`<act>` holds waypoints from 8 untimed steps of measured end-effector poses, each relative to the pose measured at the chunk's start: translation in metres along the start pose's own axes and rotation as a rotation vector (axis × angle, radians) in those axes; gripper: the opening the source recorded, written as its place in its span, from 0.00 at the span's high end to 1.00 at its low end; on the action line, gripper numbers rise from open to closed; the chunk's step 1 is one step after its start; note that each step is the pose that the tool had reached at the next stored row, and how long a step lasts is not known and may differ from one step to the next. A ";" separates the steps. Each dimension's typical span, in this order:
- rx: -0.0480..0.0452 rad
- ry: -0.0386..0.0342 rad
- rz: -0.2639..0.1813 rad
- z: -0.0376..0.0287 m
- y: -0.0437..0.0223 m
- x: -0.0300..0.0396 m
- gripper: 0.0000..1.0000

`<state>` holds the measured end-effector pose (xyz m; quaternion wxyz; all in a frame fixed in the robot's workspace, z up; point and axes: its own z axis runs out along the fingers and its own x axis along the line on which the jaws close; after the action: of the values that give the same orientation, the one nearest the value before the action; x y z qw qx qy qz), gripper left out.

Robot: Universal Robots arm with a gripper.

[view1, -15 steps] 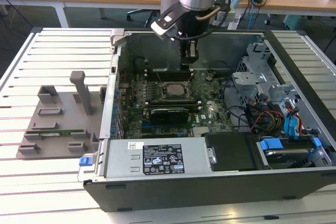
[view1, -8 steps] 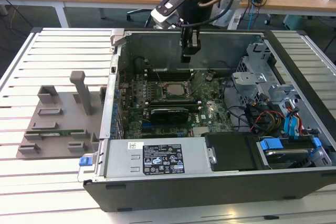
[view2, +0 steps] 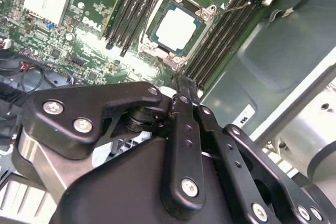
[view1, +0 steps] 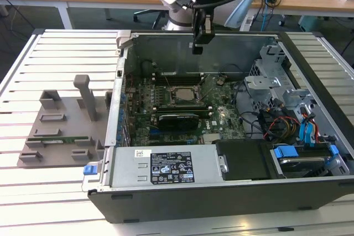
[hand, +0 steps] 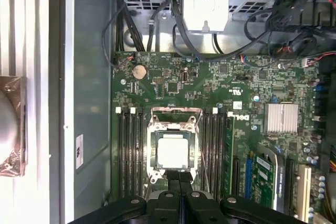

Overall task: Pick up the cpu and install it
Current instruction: 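Close the cpu cover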

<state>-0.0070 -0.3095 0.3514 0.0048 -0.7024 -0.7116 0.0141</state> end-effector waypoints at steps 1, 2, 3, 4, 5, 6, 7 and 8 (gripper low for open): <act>0.0000 0.0000 0.000 -0.0024 -0.0001 0.0000 0.89; 0.0000 0.0000 0.000 -0.0066 -0.0002 -0.0001 0.89; 0.0000 0.0000 0.000 -0.0085 -0.0002 -0.0001 0.89; 0.0000 0.0000 0.000 -0.0104 -0.0003 -0.0001 0.89; 0.0000 -0.0001 0.000 -0.0137 -0.0004 -0.0002 0.89; 0.0000 0.0000 0.000 -0.0152 -0.0004 -0.0002 0.89; 0.0000 0.0000 0.000 -0.0167 -0.0004 -0.0002 0.89; 0.0000 0.0000 0.000 -0.0190 -0.0005 -0.0002 0.89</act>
<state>-0.0070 -0.3095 0.3704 0.0048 -0.7024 -0.7116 0.0141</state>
